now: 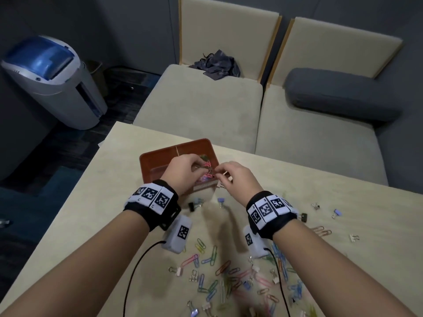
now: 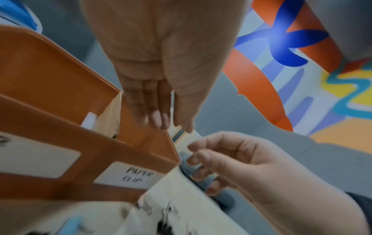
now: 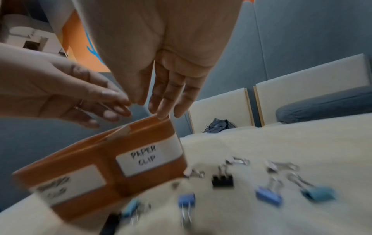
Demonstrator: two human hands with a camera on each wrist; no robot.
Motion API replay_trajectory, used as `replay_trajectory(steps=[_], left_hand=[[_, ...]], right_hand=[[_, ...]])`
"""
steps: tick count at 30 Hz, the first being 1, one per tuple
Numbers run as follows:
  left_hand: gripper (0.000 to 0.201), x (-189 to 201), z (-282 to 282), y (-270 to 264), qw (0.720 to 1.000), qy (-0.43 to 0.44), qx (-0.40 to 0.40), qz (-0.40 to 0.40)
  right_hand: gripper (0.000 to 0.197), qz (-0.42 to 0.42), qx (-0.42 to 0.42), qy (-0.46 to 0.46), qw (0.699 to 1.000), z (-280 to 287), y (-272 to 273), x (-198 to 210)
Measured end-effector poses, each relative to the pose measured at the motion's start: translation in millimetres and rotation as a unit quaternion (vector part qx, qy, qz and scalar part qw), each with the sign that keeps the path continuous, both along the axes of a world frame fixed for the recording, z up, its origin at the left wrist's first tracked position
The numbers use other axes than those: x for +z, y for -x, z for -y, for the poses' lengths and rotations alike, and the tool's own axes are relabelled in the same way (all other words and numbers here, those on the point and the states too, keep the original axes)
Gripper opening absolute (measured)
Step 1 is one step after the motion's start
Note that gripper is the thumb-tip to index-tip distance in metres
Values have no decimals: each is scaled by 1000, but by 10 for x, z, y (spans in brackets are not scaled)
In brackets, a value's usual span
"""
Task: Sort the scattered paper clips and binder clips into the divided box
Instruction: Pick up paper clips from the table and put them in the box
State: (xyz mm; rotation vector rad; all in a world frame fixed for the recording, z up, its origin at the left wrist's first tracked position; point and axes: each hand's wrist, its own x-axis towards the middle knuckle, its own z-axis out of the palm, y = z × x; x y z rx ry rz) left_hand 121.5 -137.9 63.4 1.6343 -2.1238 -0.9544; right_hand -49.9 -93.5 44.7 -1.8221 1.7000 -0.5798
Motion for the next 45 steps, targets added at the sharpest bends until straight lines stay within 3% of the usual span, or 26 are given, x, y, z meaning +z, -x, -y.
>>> replay_trajectory(steps=[4,7,12,20,34,38,41,45], left_hand=[[18,-54,-506,-173,988,-9,-153,31],[28,-314,-899,-323,976,-30,-199,86],[33,-758,-1391,-487,973,-65,-168,145],[22,-1023,-1529,-459,962,-74,-149,215],[3,-1052,-1448,-447,964,-86,-171,183],[5,-1020,-1360,-578,979,-65,-127,145],[18,-1033,-1278,-719,977,-42,-126,168],[21,-1085,-1177,-827,967,-43,-146,203]], right_hand=[[23,-65,48,-90,993,-584,34,-134],[30,-96,88,-165,978,-1030,24,-293],[36,-146,119,-216,958,-1518,-30,-550],[25,-185,149,-209,949,-1615,-83,-696],[12,-164,137,-289,933,-1438,-141,-774],[18,-156,142,-302,930,-1428,-127,-793],[18,-164,156,-296,928,-1412,-125,-782],[17,-173,156,-244,941,-1341,-157,-751]])
